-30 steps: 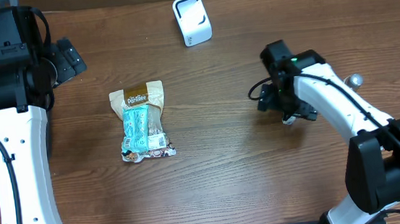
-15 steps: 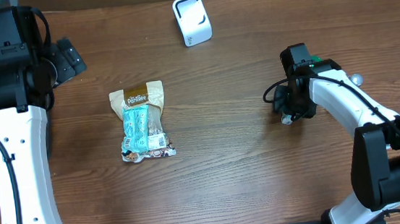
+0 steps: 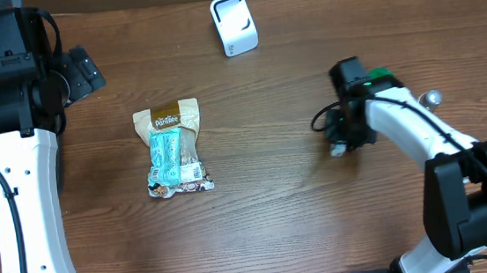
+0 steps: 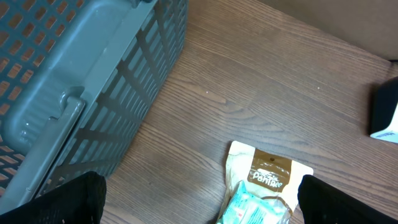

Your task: Scan the item barcode

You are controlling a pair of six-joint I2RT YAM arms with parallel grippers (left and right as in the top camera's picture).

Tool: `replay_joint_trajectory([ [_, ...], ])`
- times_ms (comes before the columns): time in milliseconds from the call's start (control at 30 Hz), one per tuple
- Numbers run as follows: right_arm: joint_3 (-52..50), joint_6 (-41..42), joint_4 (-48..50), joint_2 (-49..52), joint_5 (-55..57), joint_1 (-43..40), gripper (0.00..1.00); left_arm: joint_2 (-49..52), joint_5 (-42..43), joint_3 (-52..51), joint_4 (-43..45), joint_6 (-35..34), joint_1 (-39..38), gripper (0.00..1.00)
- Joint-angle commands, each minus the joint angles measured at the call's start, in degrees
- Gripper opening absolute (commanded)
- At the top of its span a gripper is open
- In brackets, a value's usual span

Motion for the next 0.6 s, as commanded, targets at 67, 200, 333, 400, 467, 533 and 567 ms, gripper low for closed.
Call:
replay_joint_trajectory([
  [67,-0.4,6.5,-0.1,-0.7,9.4,9.0,0.19,0.1,-0.8,0.1,0.1,-0.2,0.0,0.99],
  [200,-0.4,8.7,0.9,-0.7,12.8,13.9,0.17,0.1,-0.8,0.1,0.1,-0.2,0.0,1.00],
  [333,-0.4,8.6,2.4,-0.7,12.0,15.6,0.25,0.1,-0.8,0.1,0.1,-0.2,0.0,1.00],
  [400,-0.4,8.5,3.3,-0.7,9.6,15.6,0.30,0.1,-0.8,0.1,0.1,-0.2,0.0,1.00],
  [467,-0.3,6.7,4.2,-0.7,7.1,15.6,0.47,0.1,-0.8,0.1,0.1,-0.2,0.0,0.99],
  [533,1.0,5.0,3.5,-0.7,6.5,15.6,0.67,0.1,-0.8,0.1,0.1,-0.2,0.0,1.00],
  [567,2.4,4.7,2.4,-0.8,6.6,15.3,0.68,0.1,-0.8,0.1,0.1,-0.2,0.0,1.00],
])
